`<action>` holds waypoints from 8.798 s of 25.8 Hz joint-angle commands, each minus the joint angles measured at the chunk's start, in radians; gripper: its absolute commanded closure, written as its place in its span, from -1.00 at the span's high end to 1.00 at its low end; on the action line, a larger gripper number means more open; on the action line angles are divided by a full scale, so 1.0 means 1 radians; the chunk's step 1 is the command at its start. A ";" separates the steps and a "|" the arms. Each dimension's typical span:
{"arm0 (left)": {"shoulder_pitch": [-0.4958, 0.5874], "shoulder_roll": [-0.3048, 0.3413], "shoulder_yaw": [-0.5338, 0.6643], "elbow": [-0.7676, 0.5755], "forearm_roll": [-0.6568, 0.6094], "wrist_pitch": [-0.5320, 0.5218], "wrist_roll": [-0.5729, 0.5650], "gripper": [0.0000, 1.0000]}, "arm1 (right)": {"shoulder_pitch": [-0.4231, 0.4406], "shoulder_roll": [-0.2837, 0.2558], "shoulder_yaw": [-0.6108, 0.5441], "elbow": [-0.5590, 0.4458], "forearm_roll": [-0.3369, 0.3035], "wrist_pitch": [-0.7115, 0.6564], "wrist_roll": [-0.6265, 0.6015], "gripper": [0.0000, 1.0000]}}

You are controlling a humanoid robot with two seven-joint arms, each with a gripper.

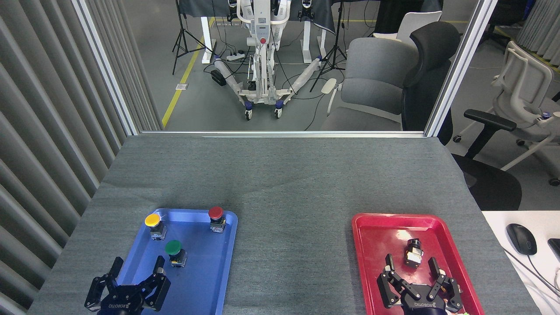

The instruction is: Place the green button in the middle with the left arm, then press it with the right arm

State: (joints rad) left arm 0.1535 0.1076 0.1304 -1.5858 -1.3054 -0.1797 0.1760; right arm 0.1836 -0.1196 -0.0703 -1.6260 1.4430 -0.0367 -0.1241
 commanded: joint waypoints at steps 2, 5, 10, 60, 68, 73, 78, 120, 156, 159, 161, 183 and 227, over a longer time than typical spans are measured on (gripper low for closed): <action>0.000 0.000 0.000 0.003 0.000 0.000 0.000 0.98 | 0.000 0.000 0.001 0.000 -0.001 0.000 0.000 0.99; 0.000 -0.003 -0.002 0.010 0.000 0.000 0.000 0.98 | 0.002 0.001 0.001 0.000 0.001 0.000 0.000 0.99; 0.000 -0.003 -0.002 0.010 0.000 0.000 0.000 0.98 | 0.002 0.001 0.000 0.000 0.001 0.000 0.000 0.99; -0.216 -0.036 -0.167 0.422 -0.117 0.095 0.011 0.98 | 0.003 0.006 0.001 0.000 0.002 0.001 0.000 0.99; -0.242 -0.031 -0.167 0.454 -0.110 0.115 0.022 0.98 | 0.003 0.005 0.001 0.000 0.002 0.001 0.000 0.99; -0.304 -0.034 -0.167 0.538 -0.110 0.115 0.022 0.98 | 0.003 0.005 0.001 0.000 0.002 0.001 0.000 0.99; -0.327 -0.036 -0.167 0.578 -0.110 0.123 0.036 0.77 | 0.003 0.003 0.001 0.000 0.002 0.001 0.000 0.99; -0.617 -0.164 -0.741 0.911 -0.132 -0.092 0.178 -1.00 | 0.005 0.000 -0.006 0.005 -0.001 0.000 0.000 0.99; 0.023 0.050 -0.201 0.015 -0.098 0.235 0.172 1.00 | -0.173 0.090 0.365 0.110 0.007 0.256 0.101 0.99; 0.029 0.049 -0.176 0.017 -0.094 0.223 0.166 1.00 | -0.213 0.120 0.383 0.167 0.024 0.261 0.098 0.84; 0.029 0.050 -0.173 0.018 -0.081 0.213 0.151 1.00 | -0.231 0.132 0.385 0.199 0.053 0.247 0.100 0.54; 0.051 0.049 -0.066 0.010 0.051 0.071 0.126 1.00 | -0.313 0.216 0.391 0.509 0.111 0.132 0.077 -1.00; 0.052 0.049 -0.064 0.012 0.051 0.075 0.125 1.00 | -0.052 0.087 0.027 0.063 0.086 0.034 -0.005 0.99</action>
State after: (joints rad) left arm 0.2056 0.1565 0.0659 -1.5739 -1.2533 -0.1059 0.3006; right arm 0.1102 0.0004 -0.0428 -1.5458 1.5415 -0.0095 -0.1371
